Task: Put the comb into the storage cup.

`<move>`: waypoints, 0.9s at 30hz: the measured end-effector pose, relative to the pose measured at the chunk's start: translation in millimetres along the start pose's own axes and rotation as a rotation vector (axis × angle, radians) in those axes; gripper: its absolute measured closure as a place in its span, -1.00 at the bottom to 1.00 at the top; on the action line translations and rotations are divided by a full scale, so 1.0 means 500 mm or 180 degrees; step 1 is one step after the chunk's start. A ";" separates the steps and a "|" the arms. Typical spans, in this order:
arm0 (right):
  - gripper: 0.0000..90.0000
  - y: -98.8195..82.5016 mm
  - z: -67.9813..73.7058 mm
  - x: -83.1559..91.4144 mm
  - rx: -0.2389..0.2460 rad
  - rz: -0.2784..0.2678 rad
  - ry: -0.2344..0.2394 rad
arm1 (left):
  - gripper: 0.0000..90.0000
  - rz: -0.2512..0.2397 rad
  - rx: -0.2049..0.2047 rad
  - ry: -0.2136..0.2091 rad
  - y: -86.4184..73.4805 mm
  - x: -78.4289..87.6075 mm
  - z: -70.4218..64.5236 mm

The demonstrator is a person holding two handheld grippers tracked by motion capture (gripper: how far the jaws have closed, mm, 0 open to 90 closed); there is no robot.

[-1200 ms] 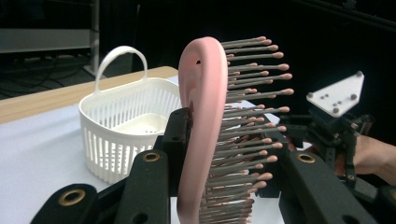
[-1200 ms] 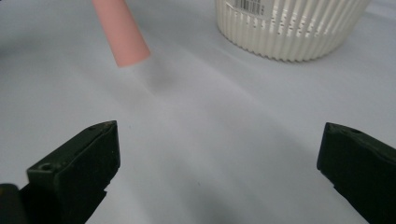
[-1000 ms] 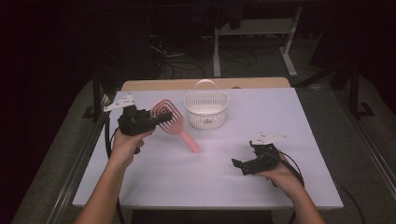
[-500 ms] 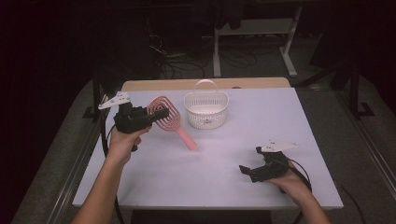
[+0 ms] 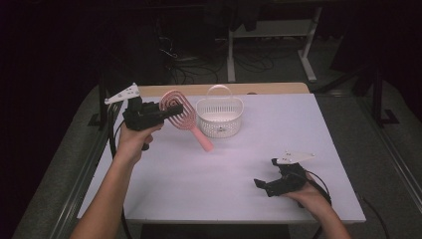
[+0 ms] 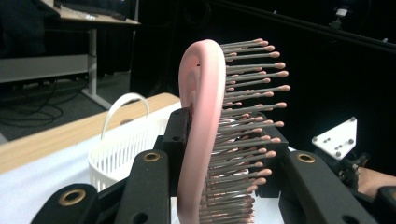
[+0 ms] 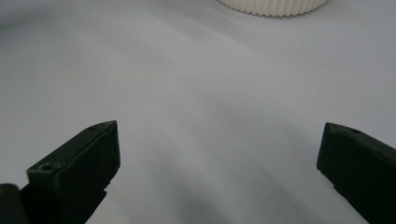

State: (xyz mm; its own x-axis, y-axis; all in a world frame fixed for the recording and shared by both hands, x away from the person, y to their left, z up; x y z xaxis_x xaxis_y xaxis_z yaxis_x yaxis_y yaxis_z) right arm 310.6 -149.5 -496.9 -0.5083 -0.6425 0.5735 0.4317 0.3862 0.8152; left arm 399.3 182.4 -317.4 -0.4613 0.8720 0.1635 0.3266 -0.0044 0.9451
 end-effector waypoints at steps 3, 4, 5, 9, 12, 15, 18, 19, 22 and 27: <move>-1.00 -0.001 0.001 -0.001 -0.0008 0.0034 0.0002 | 0.44 -0.0029 -0.0026 -0.0021 0.014 -0.003 0.000; -1.00 -0.002 0.002 -0.002 -0.0007 0.0044 0.0004 | 0.44 -0.0037 -0.0034 -0.0023 0.019 -0.003 0.000; -1.00 -0.002 0.002 -0.002 0.0002 0.0053 0.0003 | 0.44 -0.0051 -0.0040 -0.0023 0.024 -0.004 0.001; -1.00 -0.002 0.002 -0.001 -0.0008 0.0054 -0.0011 | 0.44 -0.0089 -0.0072 -0.0027 0.042 -0.007 0.004; -1.00 -0.001 0.001 0.000 -0.0012 0.0047 -0.0017 | 0.44 -0.0140 -0.0092 -0.0040 0.057 -0.008 0.004; -1.00 -0.001 0.000 0.000 -0.0004 0.0049 -0.0035 | 0.44 -0.0191 -0.0110 -0.0045 0.069 -0.010 0.004; -1.00 -0.001 -0.001 0.000 -0.0004 0.0045 -0.0043 | 0.44 -0.0222 -0.0127 -0.0051 0.081 -0.015 0.006; -1.00 -0.001 -0.001 0.000 -0.0006 0.0045 -0.0043 | 0.44 -0.0232 -0.0130 -0.0055 0.085 -0.017 0.006; -1.00 -0.001 -0.001 0.000 -0.0005 0.0051 -0.0039 | 0.44 -0.0252 -0.0166 -0.0067 0.099 -0.022 0.004; -1.00 -0.002 0.000 -0.002 -0.0001 0.0057 -0.0041 | 0.44 -0.0294 -0.0226 -0.0052 0.122 -0.033 0.003</move>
Point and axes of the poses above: each handheld gripper's, and its own axes: x roughly backward along the jaws, y roughly out of its top, z roughly to its left, the point moved 6 cm from there along -x, roughly forward along the jaws, and after that the axes turned 4 degrees about x, right-handed, at the moved point
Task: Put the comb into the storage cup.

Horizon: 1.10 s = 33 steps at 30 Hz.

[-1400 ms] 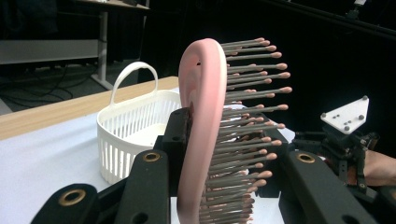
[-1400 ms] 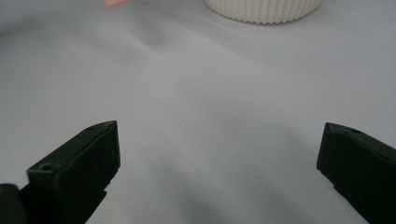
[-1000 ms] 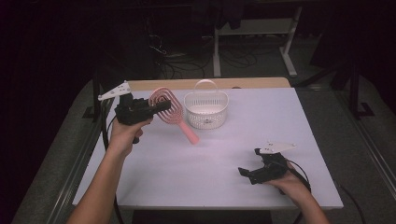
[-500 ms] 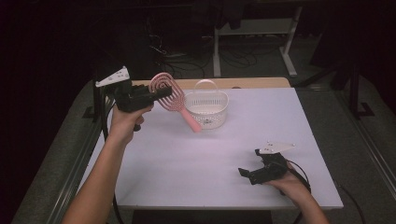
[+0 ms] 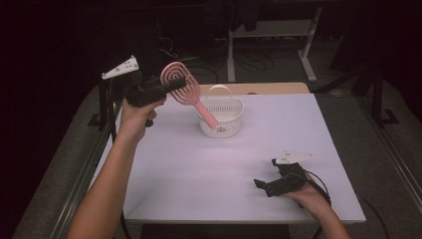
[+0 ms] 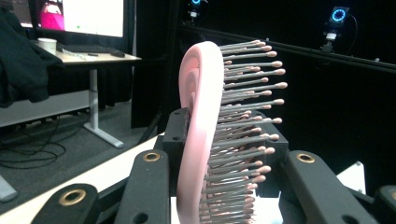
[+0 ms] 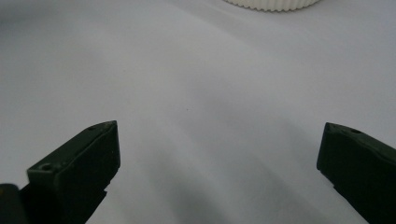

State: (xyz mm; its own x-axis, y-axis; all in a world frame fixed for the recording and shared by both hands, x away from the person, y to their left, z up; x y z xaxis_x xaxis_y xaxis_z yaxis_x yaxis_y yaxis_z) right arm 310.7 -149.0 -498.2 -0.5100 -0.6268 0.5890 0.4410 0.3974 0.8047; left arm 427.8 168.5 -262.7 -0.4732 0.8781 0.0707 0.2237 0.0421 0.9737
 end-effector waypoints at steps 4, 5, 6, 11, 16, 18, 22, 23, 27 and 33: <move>-1.00 0.000 0.000 0.001 -0.0003 -0.0009 -0.0002 | 0.44 -0.0037 -0.0034 0.0006 0.014 -0.009 0.005; -1.00 0.000 0.000 0.001 -0.0005 -0.0008 -0.0003 | 0.44 -0.0044 -0.0043 0.0011 0.017 -0.012 0.006; -1.00 0.000 -0.001 0.001 -0.0005 -0.0010 -0.0003 | 0.44 -0.0049 -0.0046 0.0015 0.019 -0.014 0.008; -1.00 0.000 -0.001 0.001 -0.0002 -0.0013 0.0000 | 0.44 -0.0083 -0.0041 0.0030 0.024 -0.023 0.013; -1.00 0.000 -0.002 0.002 -0.0005 -0.0015 -0.0004 | 0.44 -0.0108 0.0006 0.0051 0.020 -0.036 0.024; -1.00 0.001 -0.001 0.002 -0.0003 -0.0017 -0.0005 | 0.44 -0.0109 0.0022 0.0065 0.017 -0.043 0.028; -1.00 0.000 -0.001 0.002 0.0001 -0.0015 -0.0005 | 0.44 -0.0104 0.0056 0.0098 0.011 -0.056 0.036; -1.00 0.000 -0.001 0.002 0.0003 -0.0014 -0.0003 | 0.44 -0.0111 0.0078 0.0105 0.010 -0.060 0.039; -1.00 0.000 -0.001 0.002 0.0001 -0.0015 -0.0005 | 0.44 -0.0130 0.0124 0.0157 0.004 -0.072 0.049; -1.00 0.000 -0.002 0.002 -0.0007 -0.0015 -0.0008 | 0.44 -0.0141 0.0197 0.0222 -0.007 -0.092 0.063</move>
Point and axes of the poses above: each handheld gripper's, and its own axes: x roughly backward along the jaws, y roughly out of its top, z roughly to its left, the point moved 6 cm from there along -x, roughly forward along the jaws, and after that the axes turned 4 degrees about x, right-handed, at the moved point
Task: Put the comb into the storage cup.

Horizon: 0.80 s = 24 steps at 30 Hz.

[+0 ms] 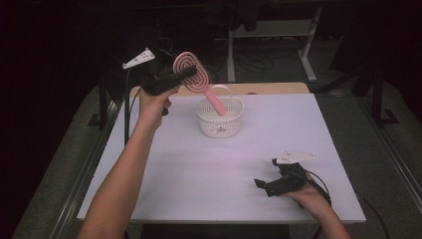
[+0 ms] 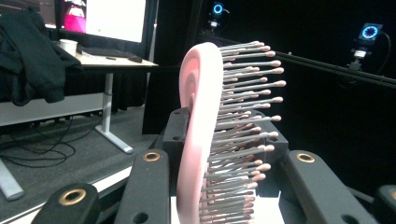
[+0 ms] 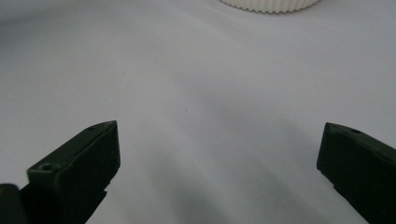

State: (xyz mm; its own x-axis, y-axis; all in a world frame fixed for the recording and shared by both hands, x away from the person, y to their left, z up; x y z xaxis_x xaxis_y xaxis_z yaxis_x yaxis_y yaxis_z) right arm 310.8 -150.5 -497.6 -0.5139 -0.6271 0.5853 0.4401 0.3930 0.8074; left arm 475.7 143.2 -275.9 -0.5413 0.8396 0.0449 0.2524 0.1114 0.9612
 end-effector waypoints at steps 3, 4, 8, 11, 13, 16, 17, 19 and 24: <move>-1.00 -0.001 0.000 0.000 -0.0006 0.0003 0.0006 | 0.44 0.0005 0.0037 0.0056 -0.007 -0.010 0.009; -1.00 -0.001 0.000 0.000 -0.0009 0.0002 0.0005 | 0.44 0.0002 0.0052 0.0072 -0.009 -0.014 0.012; -1.00 0.000 -0.001 0.001 -0.0003 -0.0008 0.0004 | 0.44 -0.0005 0.0080 0.0111 -0.016 -0.025 0.018; -1.00 0.000 -0.001 0.002 -0.0012 -0.0015 0.0009 | 0.44 -0.0016 0.0093 0.0153 -0.023 -0.034 0.023; -1.00 0.000 -0.002 0.002 -0.0013 -0.0014 0.0007 | 0.44 -0.0025 0.0106 0.0158 -0.026 -0.037 0.025; -1.00 0.000 -0.002 0.002 -0.0013 -0.0014 0.0007 | 0.44 -0.0038 0.0150 0.0198 -0.043 -0.053 0.032; -1.00 0.000 -0.002 0.002 -0.0021 -0.0014 0.0003 | 0.44 -0.0030 0.0151 0.0205 -0.047 -0.056 0.034; -1.00 0.000 -0.002 0.003 -0.0029 -0.0012 0.0004 | 0.44 -0.0026 0.0180 0.0222 -0.056 -0.063 0.038; -1.00 0.000 -0.003 0.004 -0.0018 -0.0023 0.0005 | 0.44 0.0011 0.0218 0.0259 -0.078 -0.079 0.044</move>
Point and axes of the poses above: each handheld gripper's, and its own axes: x roughly backward along the jaws, y roughly out of its top, z roughly to its left, the point moved 6 cm from there along -x, roughly forward along the jaws, and after that the axes turned 4 degrees about x, right-handed, at the moved point
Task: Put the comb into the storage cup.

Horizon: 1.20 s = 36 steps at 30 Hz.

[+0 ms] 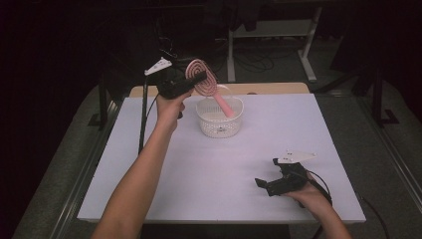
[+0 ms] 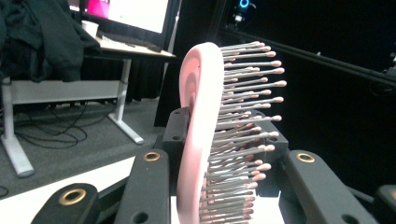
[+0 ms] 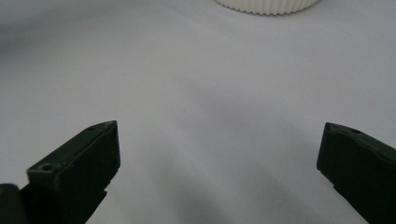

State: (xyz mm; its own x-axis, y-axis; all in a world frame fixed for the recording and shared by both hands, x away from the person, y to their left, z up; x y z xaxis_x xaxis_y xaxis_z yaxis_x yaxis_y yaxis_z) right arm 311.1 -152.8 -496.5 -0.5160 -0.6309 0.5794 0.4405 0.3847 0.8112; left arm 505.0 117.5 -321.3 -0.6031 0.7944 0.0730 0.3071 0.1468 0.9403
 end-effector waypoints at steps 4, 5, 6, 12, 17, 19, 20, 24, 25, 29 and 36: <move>-1.00 -0.001 -0.001 0.000 -0.0013 0.0002 0.0000 | 0.44 0.0009 0.0021 0.0031 -0.015 -0.011 0.004; -1.00 0.000 -0.001 0.000 -0.0009 0.0002 -0.0003 | 0.44 0.0013 0.0027 0.0040 -0.018 -0.014 0.005; -1.00 0.000 -0.001 0.000 -0.0008 0.0002 -0.0003 | 0.44 0.0020 0.0028 0.0048 -0.022 -0.016 0.007; -1.00 -0.001 -0.001 0.001 -0.0005 0.0004 -0.0004 | 0.44 0.0073 0.0093 0.0082 -0.048 -0.031 0.012; -1.00 -0.001 -0.002 0.002 0.0003 0.0006 -0.0008 | 0.44 0.0109 0.0113 0.0103 -0.065 -0.040 0.014; -1.00 -0.001 -0.001 0.001 0.0011 0.0009 -0.0015 | 0.44 0.0131 0.0110 0.0112 -0.073 -0.043 0.014; -1.00 -0.002 -0.001 0.001 0.0017 0.0013 -0.0016 | 0.44 0.0145 0.0112 0.0113 -0.076 -0.045 0.014; -1.00 -0.001 -0.001 0.001 0.0025 0.0013 -0.0014 | 0.44 0.0150 0.0136 0.0121 -0.088 -0.050 0.015; -1.00 -0.001 0.000 0.001 0.0027 0.0013 -0.0013 | 0.44 0.0162 0.0147 0.0122 -0.091 -0.051 0.016; -1.00 -0.001 0.000 0.001 0.0028 0.0019 -0.0012 | 0.44 0.0185 0.0150 0.0143 -0.105 -0.055 0.017; -1.00 -0.002 0.001 0.000 0.0037 0.0027 -0.0015 | 0.44 0.0221 0.0177 0.0169 -0.122 -0.053 0.025</move>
State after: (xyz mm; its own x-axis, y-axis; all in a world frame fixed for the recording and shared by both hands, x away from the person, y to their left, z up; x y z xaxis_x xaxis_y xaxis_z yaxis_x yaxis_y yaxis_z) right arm 310.3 -153.1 -497.1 -0.5159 -0.6243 0.5866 0.4363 0.3979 0.8071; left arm 511.6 94.8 -384.8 -0.6167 0.7715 0.1563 0.3892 0.1262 0.9125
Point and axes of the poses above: each handheld gripper's, and its own axes: x roughly backward along the jaws, y roughly out of its top, z roughly to its left, the point moved 6 cm from there along -x, roughly forward along the jaws, and after that the axes turned 4 degrees about x, right-handed, at the moved point
